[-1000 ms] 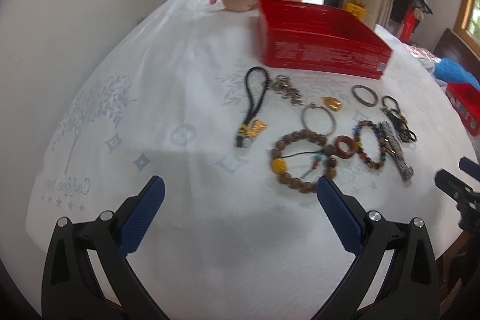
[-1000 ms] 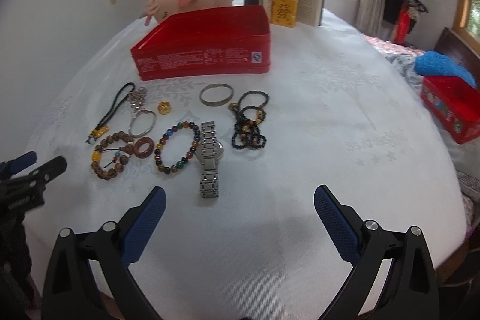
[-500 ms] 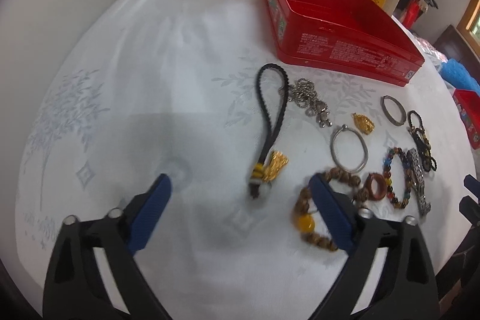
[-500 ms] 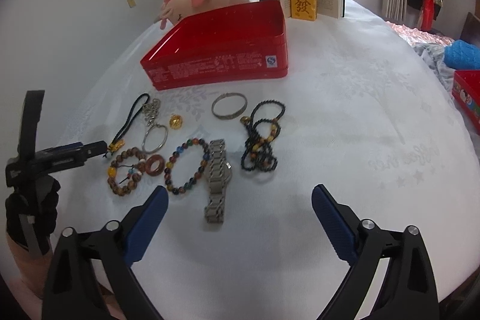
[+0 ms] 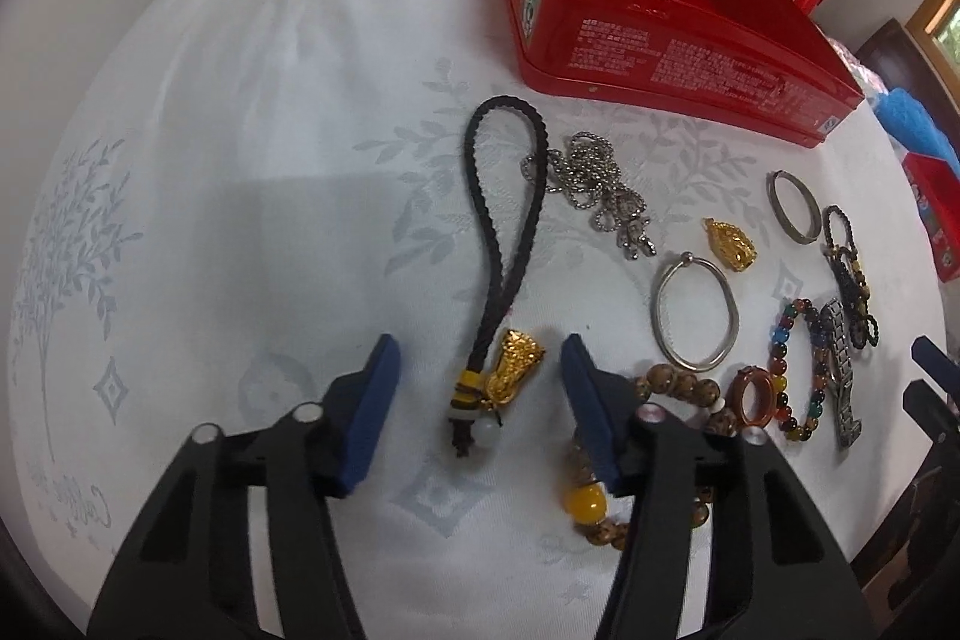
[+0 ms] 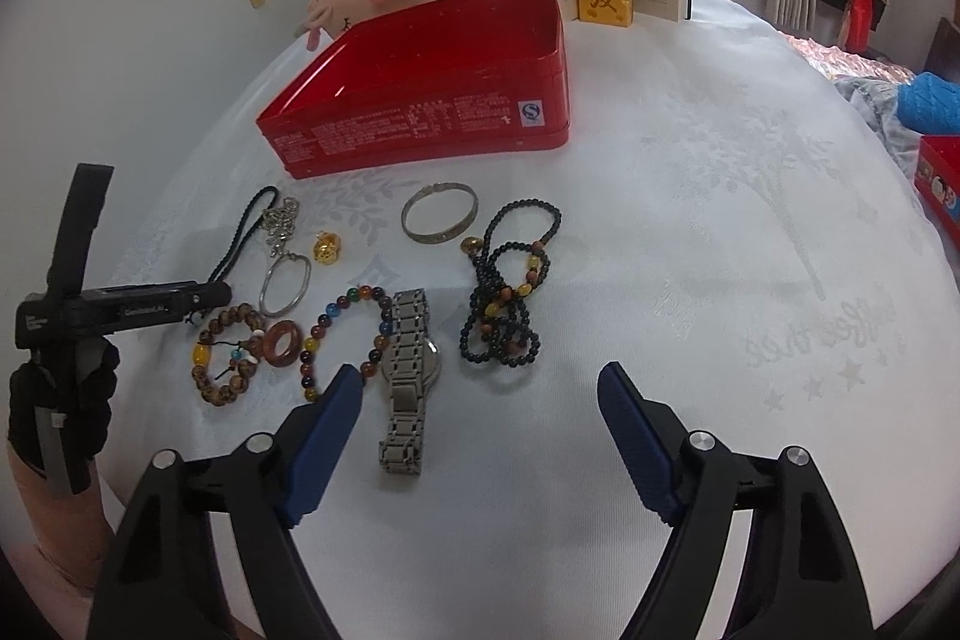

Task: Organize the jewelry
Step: 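Grasp the black braided cord keychain with the left gripper while the right gripper grasps the black bead necklace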

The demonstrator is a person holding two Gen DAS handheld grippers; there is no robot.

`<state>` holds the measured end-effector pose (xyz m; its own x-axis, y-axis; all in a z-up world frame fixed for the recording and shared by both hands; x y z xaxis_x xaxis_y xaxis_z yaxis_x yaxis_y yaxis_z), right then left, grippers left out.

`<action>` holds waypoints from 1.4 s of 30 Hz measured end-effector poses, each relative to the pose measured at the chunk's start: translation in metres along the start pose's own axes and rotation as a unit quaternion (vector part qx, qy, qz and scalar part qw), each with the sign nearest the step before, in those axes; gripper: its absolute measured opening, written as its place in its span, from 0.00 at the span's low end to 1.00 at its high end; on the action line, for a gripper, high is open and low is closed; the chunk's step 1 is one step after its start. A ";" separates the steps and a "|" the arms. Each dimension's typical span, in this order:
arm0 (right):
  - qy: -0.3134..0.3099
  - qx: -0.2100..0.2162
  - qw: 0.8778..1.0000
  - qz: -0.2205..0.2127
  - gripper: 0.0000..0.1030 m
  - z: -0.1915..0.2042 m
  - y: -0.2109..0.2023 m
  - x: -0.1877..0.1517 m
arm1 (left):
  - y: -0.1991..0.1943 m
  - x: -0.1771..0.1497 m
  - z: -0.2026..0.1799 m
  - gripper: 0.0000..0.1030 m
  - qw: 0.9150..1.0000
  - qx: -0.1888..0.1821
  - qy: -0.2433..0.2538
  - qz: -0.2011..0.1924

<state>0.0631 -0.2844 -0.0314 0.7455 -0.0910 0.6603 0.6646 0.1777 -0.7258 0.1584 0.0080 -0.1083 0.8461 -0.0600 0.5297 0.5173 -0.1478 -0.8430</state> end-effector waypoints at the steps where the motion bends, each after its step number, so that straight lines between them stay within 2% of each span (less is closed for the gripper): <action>1: 0.001 -0.001 1.000 0.000 0.77 -0.001 0.001 0.001 | 0.000 0.000 0.000 0.40 1.000 0.001 -0.002 -0.001; 3: 0.004 -0.003 1.000 0.000 0.73 -0.005 0.004 0.003 | -0.002 -0.002 0.000 0.27 1.000 -0.010 -0.005 0.002; 4: 0.006 -0.006 1.000 -0.002 0.73 -0.007 0.006 0.005 | 0.001 0.003 -0.003 0.24 1.000 -0.012 -0.006 0.004; 7: 0.017 -0.016 1.000 -0.008 0.70 -0.016 0.010 0.012 | 0.001 0.003 -0.006 0.20 1.000 -0.013 -0.001 0.001; 11: 0.029 -0.030 0.999 0.010 0.70 -0.031 0.022 0.021 | -0.003 0.005 -0.009 0.13 1.000 -0.022 -0.007 -0.007; 12: 0.029 -0.032 0.999 0.013 0.70 -0.033 0.024 0.023 | -0.004 0.006 -0.009 0.07 1.000 -0.024 -0.009 -0.009; 13: 0.027 -0.031 0.999 0.017 0.70 -0.035 0.027 0.026 | -0.005 0.006 -0.009 0.05 1.000 -0.024 -0.010 -0.010; 16: 0.024 -0.016 0.999 0.039 0.68 -0.034 0.037 0.029 | -0.006 0.005 -0.009 0.05 0.999 -0.030 -0.012 -0.010; 18: 0.019 -0.004 0.998 0.059 0.56 -0.030 0.047 0.029 | -0.005 0.006 -0.010 0.05 0.999 -0.031 -0.012 -0.011; 21: 0.014 0.011 0.996 0.085 0.45 -0.022 0.058 0.027 | -0.004 0.008 -0.012 0.05 0.999 -0.033 -0.011 -0.011; 23: 0.007 0.011 0.995 0.097 0.42 -0.017 0.065 0.025 | -0.003 0.007 -0.010 0.05 0.999 -0.035 -0.011 -0.010; 27: -0.020 0.002 0.994 0.103 0.41 -0.007 0.073 0.025 | -0.001 0.008 -0.011 0.09 0.999 -0.030 -0.003 -0.012; 28: -0.032 -0.006 0.994 0.104 0.41 -0.004 0.075 0.025 | 0.000 0.007 -0.010 0.13 0.999 -0.033 -0.003 -0.010; 31: -0.071 -0.027 0.991 0.106 0.36 0.005 0.078 0.023 | 0.004 0.007 -0.013 0.16 1.000 -0.028 0.005 -0.011; 35: -0.103 -0.032 0.989 0.098 0.24 0.016 0.080 0.020 | 0.004 0.007 -0.016 0.13 0.999 -0.023 0.014 -0.019; 36: -0.108 -0.031 0.989 0.096 0.20 0.018 0.080 0.019 | 0.004 0.007 -0.016 0.13 0.999 -0.023 0.013 -0.020; 40: -0.100 -0.022 0.990 0.094 0.17 0.018 0.074 0.017 | 0.002 0.005 -0.016 0.13 0.999 -0.031 0.006 -0.024; 42: -0.080 -0.005 0.992 0.096 0.16 0.014 0.071 0.016 | -0.002 0.002 -0.016 0.11 0.998 -0.052 -0.004 -0.021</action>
<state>0.1217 -0.2591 -0.0696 0.8411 0.1005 0.5315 0.5122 0.1677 -0.8423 0.1575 -0.0072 -0.1041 0.8246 -0.0442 0.5640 0.5373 -0.2508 -0.8052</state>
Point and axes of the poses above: each gripper's, at about its wrist camera, not at the fingertips, and y roughly the way its jaws point, z to its left, x to its top, the point moved 6 cm from there along y, roughly the way its jaws point, and after that the axes turned 11 degrees about -z, right-handed, at the moved point
